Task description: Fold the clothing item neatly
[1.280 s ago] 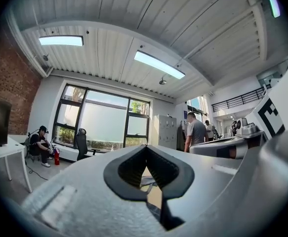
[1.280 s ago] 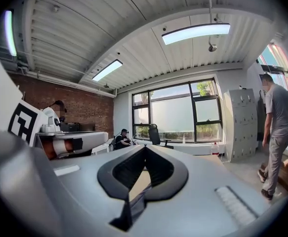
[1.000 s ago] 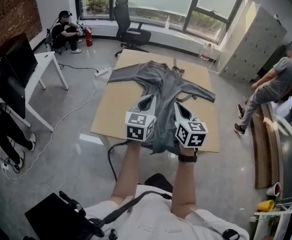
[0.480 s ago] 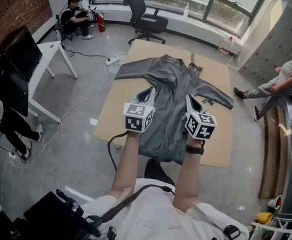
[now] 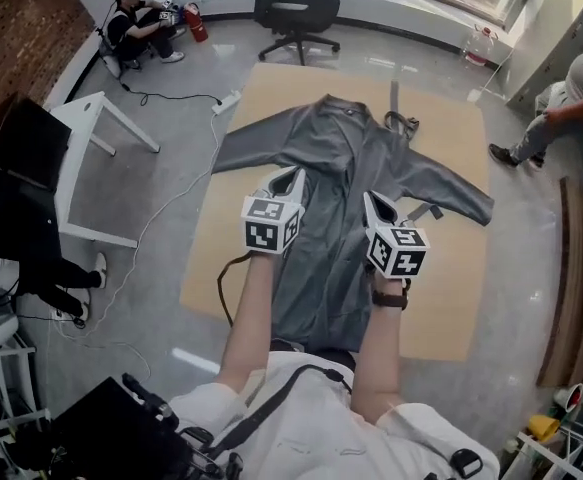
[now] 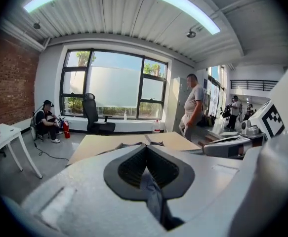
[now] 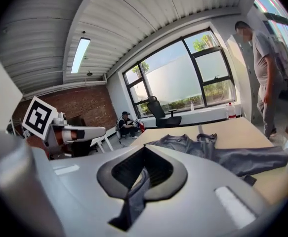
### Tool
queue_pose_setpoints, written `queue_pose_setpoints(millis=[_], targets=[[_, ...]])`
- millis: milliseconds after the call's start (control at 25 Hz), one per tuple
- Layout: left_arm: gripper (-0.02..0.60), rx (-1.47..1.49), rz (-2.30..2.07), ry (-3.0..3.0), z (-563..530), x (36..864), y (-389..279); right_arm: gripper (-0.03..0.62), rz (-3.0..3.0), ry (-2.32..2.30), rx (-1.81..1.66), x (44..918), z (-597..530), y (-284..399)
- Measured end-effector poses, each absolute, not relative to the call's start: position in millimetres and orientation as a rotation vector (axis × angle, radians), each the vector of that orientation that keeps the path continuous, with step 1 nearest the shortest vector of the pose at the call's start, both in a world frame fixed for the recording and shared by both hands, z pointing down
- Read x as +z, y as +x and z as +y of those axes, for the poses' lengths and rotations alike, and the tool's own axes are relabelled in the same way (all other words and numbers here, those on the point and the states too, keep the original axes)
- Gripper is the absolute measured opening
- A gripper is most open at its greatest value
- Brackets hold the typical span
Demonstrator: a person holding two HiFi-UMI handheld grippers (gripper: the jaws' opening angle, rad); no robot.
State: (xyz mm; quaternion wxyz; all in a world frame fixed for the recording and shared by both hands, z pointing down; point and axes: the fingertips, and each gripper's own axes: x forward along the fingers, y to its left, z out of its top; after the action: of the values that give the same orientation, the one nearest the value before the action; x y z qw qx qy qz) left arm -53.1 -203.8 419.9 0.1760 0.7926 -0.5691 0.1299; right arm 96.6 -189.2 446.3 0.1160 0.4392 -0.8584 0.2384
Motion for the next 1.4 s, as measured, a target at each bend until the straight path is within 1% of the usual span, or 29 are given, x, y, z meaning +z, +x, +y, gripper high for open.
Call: queue_pose_setpoints(millis=[160,360,440,680,840,880,920,1000,1120,1160,1200,1240,1280,1320,1360,1400], targets=[[0.0,0.466,-1.574,2.193,-254.4,463.5,-59.8,0.005,-2.491,1.176,0.768,492.4,-211.1,88.3],[0.003,0.589,-1.433,2.166,-308.6,520.0,-62.8,0.009,-2.467,1.026,0.801,540.6,-202.6,60.2],[0.058,0.606,-1.391,2.159,-334.2,541.8,-65.1,0.032,-2.429,0.984,0.791,562.6,-192.8,50.8],[0.058,0.695,-1.266,2.137,-412.4,619.5,-66.5,0.04,-2.307,0.91,0.835,623.5,-144.6,38.5],[0.06,0.751,-1.244,2.131,-468.2,659.1,-61.7,0.038,-2.249,0.977,0.83,636.7,-144.7,35.8],[0.073,0.774,-1.246,2.142,-480.0,664.5,-60.5,0.048,-2.251,0.963,0.858,637.6,-139.8,31.9],[0.099,0.804,-1.242,2.155,-490.4,670.7,-58.8,0.072,-2.251,0.939,0.889,639.7,-132.3,28.1],[0.121,0.884,-1.221,2.161,-508.0,687.4,-55.8,0.108,-2.215,0.886,0.948,650.4,-112.4,23.7],[0.12,1.012,-1.201,2.134,-529.7,713.2,-57.7,0.189,-2.095,0.847,1.002,676.4,-87.2,19.2],[0.105,1.047,-1.211,2.117,-533.8,719.9,-61.6,0.202,-2.06,0.842,1.006,684.4,-80.3,17.8],[0.053,1.073,-1.229,2.102,-536.8,725.8,-66.5,0.201,-2.032,0.84,1.008,691.8,-74.2,17.1],[0.04,1.083,-1.249,2.095,-540.0,730.1,-70.9,0.187,-2.009,0.841,1.01,698.5,-68.9,17.1],[0.038,1.08,-1.266,2.099,-544.4,732.0,-73.7,0.154,-1.989,0.844,1.011,704.5,-64.4,18.2],[0.038,1.073,-1.28,2.113,-550.6,731.7,-75.0,0.102,-1.973,0.851,1.009,709.4,-61.0,20.3],[0.038,1.066,-1.293,2.129,-558.2,730.4,-76.1,0.027,-1.965,0.861,1.008,712.2,-59.1,22.8],[0.038,1.061,-1.306,2.144,-566.7,729.0,-77.6,0.011,-1.964,0.871,1.015,712.5,-58.5,25.1]])
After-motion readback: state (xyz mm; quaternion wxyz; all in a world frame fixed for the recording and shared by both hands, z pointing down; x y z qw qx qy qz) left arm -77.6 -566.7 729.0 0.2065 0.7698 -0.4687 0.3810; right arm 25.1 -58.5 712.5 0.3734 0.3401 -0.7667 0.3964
